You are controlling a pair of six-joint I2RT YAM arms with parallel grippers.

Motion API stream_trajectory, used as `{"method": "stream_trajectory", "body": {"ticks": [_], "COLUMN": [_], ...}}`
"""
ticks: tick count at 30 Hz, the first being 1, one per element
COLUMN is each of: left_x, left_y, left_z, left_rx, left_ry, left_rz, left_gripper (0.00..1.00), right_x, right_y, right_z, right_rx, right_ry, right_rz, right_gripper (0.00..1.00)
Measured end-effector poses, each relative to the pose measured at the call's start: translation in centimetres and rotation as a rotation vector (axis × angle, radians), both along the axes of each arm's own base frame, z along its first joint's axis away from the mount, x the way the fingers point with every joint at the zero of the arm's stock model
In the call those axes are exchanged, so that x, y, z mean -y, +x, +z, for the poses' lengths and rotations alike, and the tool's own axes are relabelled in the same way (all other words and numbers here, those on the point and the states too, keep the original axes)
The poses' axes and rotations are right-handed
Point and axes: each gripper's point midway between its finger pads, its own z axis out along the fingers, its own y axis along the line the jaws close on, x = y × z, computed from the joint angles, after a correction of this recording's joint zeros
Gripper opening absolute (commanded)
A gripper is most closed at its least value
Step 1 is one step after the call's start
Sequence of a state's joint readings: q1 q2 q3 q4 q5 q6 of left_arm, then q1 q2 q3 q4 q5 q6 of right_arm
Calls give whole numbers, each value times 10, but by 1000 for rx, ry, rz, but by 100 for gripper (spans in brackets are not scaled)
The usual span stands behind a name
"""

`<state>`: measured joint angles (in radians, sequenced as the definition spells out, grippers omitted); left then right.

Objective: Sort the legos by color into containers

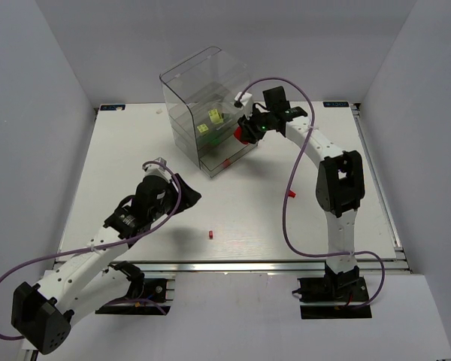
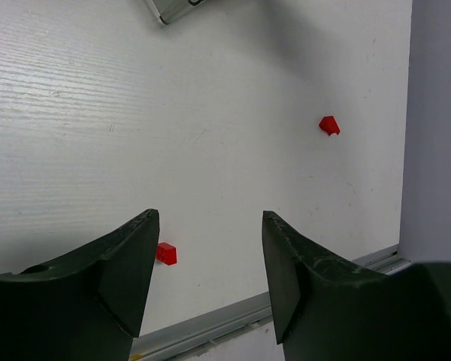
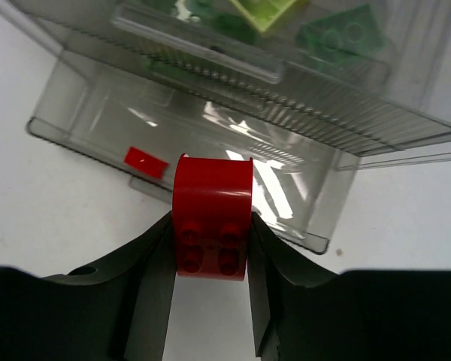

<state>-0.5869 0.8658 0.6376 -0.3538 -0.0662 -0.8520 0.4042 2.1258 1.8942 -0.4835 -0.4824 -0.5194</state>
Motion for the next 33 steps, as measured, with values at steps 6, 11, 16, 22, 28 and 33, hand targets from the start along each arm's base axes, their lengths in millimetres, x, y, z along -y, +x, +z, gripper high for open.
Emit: {"method": "stream_trajectory", "body": {"ticks": [6,11,16,22,28,33], "left_x": [-1,-1,-1,-1,0,1], "left_y": [-3,-3,-3,-3,-4,-8], "left_z": [-5,-5,-7,-8,-9,-15], "left_rx": [-19,-20,-27,-31,-39,-62], "left_ry": [5,5,6,4,-1,-9], "left_rz": [2,3,2,2,4,-3], "left_gripper": [67,67,67,67,65,46], "right_x": [2,3,1,-2,2,25], "right_y": [26,32,31,31,31,19], "right_z": [-6,-23,-31,-29,-20,13], "right_rx": [87,84,78,78,69,42], "right_ry": [-20,-46,-61,-55,-31,34], "right_rz": [-49,-59,-56,-57,-78,-112], "right_gripper": [7,49,65,63,31,2]}}
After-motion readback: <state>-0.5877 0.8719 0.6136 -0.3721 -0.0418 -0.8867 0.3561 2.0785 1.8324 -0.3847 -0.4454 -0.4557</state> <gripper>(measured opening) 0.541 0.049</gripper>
